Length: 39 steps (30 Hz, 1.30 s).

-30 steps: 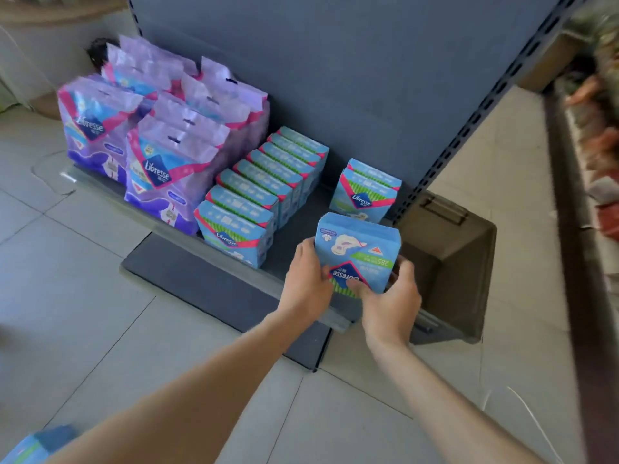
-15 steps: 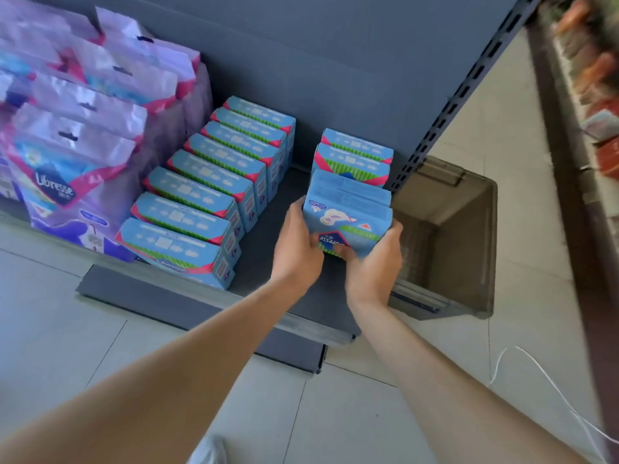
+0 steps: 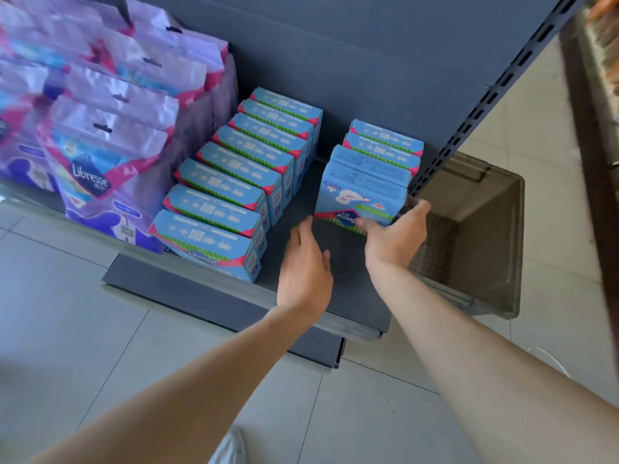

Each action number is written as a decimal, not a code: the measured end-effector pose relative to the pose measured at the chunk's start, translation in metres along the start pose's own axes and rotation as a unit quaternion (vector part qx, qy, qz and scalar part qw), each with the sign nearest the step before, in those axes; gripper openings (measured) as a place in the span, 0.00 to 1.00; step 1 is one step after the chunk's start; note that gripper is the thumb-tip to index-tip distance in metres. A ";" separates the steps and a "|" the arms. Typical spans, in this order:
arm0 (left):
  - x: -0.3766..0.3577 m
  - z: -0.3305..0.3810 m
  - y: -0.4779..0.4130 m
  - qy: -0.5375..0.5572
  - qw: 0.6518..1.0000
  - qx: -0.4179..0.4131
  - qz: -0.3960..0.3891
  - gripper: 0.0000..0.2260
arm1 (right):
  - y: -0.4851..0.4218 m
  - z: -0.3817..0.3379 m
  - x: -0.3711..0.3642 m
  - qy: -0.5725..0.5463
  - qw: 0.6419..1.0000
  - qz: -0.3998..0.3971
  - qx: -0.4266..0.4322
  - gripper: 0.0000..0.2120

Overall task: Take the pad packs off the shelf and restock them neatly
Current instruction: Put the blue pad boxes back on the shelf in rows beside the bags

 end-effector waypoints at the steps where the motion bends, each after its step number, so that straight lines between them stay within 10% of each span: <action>1: 0.002 0.001 0.002 -0.011 1.000 -0.008 0.002 0.25 | 0.001 -0.001 0.000 0.005 1.000 -0.004 0.001 0.32; 11: 0.012 0.013 0.025 -0.159 0.983 -0.089 -0.019 0.24 | 0.049 0.012 0.019 0.115 0.989 -0.090 -0.026 0.20; 16: 0.017 0.010 0.048 -0.216 0.971 -0.099 -0.037 0.28 | 0.098 -0.016 0.007 0.354 0.858 -0.289 0.235 0.24; 26: 0.053 -0.034 0.101 -0.162 0.986 -0.020 -0.014 0.28 | 0.181 -0.046 -0.007 0.384 0.756 -0.386 0.363 0.26; 39: 0.138 -0.320 0.294 0.093 0.929 0.350 0.080 0.11 | 0.443 0.019 -0.111 0.389 0.632 -0.629 0.232 0.18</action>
Point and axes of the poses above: each hand's wrist, its own y-axis away from the middle knuckle, its own x-axis out of the back of the hand, z = x × y, the point moved 9 cm from there along -y, towards the middle knuckle, and after that the axes turned 3 degrees about -y, right-handed, at the moved point
